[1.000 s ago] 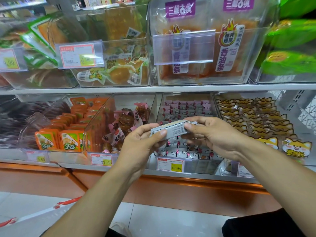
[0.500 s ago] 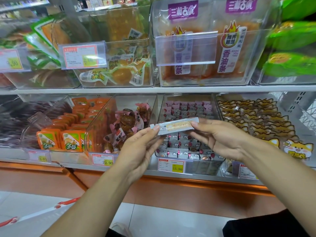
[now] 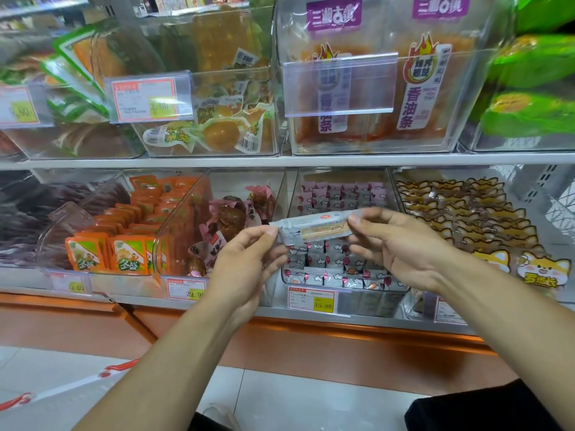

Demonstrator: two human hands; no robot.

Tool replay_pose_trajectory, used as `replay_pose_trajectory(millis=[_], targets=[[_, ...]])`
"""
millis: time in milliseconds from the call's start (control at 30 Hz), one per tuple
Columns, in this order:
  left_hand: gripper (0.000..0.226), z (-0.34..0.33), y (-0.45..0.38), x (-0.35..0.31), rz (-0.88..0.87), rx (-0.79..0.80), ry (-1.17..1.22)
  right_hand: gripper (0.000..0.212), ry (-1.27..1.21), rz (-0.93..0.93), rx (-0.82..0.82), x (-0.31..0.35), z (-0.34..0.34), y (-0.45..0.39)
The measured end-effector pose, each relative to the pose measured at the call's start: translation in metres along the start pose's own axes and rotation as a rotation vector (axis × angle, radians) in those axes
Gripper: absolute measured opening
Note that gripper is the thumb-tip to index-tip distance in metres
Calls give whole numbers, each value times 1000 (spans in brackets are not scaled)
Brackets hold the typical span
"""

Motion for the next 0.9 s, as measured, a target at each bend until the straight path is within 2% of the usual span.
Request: replay_pose_trajectory(millis=[100,167,267,367,433,533,733,833,900], targets=[[22,-3,2,8,162,83,135,16,111,109,91,5,0,1],[20,-3,4,8,182,102,155,11,223,203,167,8,-3,4],[29,-3,5,2,28,89,66,26,245,181,223,6,-3,5],[31,-6,9,-8,-166,105,-94,58,44,-43,266,-1,-3,6],[32,-10,13,-10,-265,113,-192,57,-49,-155,278,-5,-6,8],[40,-13,14,-9,-333,127,-247,44,-84,-233,247,-11,-8,9],[34,-15,14,-6,-382,90,-376,39,-72,-154,136,-13,-5,-3],[35,-21,14,3,-333,104,-510,40,-14,-51,35,-11,3,-14],[40,-25,16,9,-392,81,-738,40,69,101,-50,-6,9,-24]])
Point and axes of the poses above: each hand's wrist, its own y-axis away from the middle knuckle, its own z-axis out of the back of the hand, x = y × z, the point moved 5 cm from there along -y, towards the middle knuckle, and after that the axes turned 10 degrees about z, right-handed, at the moved point
